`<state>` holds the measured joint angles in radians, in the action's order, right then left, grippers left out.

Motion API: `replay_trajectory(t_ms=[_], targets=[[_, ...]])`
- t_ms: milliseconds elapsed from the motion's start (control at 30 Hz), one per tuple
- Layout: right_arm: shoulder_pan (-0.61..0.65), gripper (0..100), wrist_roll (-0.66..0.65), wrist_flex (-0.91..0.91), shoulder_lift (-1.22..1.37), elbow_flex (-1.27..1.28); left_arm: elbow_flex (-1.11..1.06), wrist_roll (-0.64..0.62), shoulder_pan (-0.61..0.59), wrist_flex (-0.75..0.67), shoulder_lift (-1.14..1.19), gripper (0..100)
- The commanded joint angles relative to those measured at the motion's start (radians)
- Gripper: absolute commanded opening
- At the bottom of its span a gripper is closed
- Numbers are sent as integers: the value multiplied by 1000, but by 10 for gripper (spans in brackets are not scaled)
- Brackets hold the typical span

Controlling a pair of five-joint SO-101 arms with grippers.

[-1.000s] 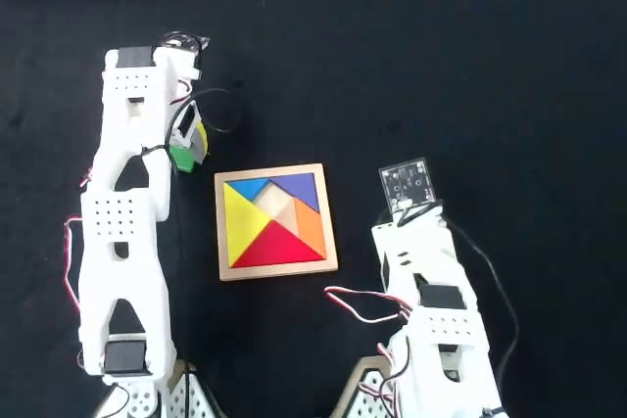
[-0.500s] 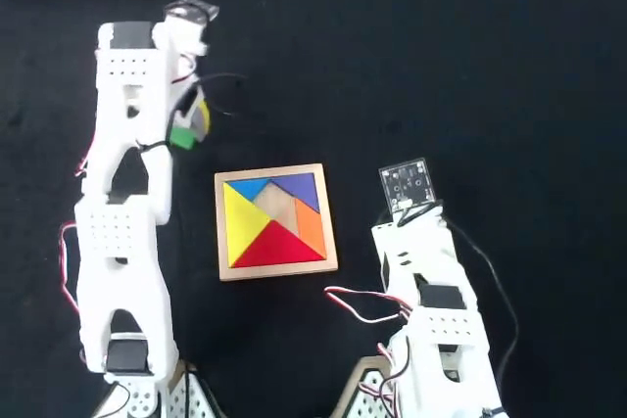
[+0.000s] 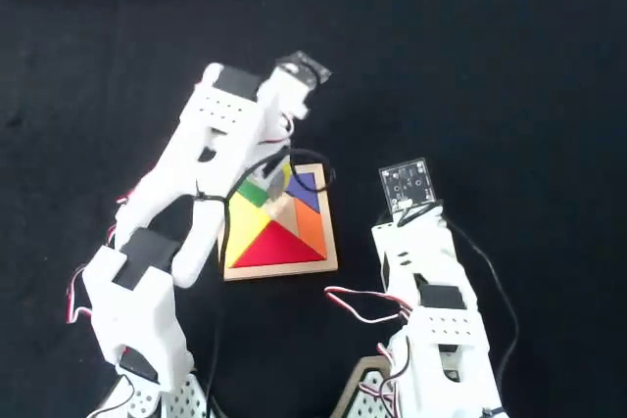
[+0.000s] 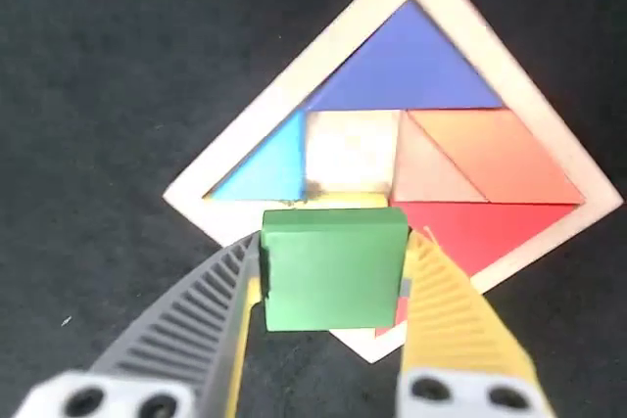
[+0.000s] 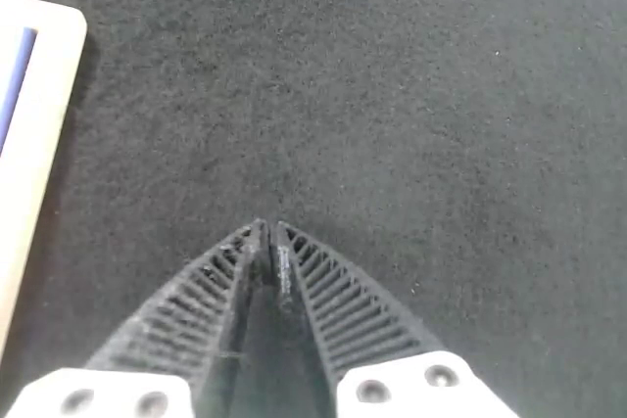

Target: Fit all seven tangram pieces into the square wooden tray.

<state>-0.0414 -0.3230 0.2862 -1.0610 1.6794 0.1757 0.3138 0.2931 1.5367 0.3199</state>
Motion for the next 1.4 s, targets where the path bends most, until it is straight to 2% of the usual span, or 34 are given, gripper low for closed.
replay_trajectory(t_ms=[0,367,567,867,1033,1233,1367], targets=[[-23,11,-6,6,-15,-1,-73,-11,10,-86,-35,62],[-23,11,-6,8,-15,-1,-79,-8,48,-137,-25,64],[-23,11,-6,8,-15,-1,-110,-12,45,-140,-23,218],[-23,11,-6,8,-15,-1,-107,-5,45,-141,-23,211],[-23,11,-8,8,-15,-1,-107,-5,45,-141,-23,260],[-15,11,-155,38,-15,-2,-71,-3,44,-150,-25,264],[-15,11,-167,37,-15,-2,-48,9,44,-147,-25,263]])
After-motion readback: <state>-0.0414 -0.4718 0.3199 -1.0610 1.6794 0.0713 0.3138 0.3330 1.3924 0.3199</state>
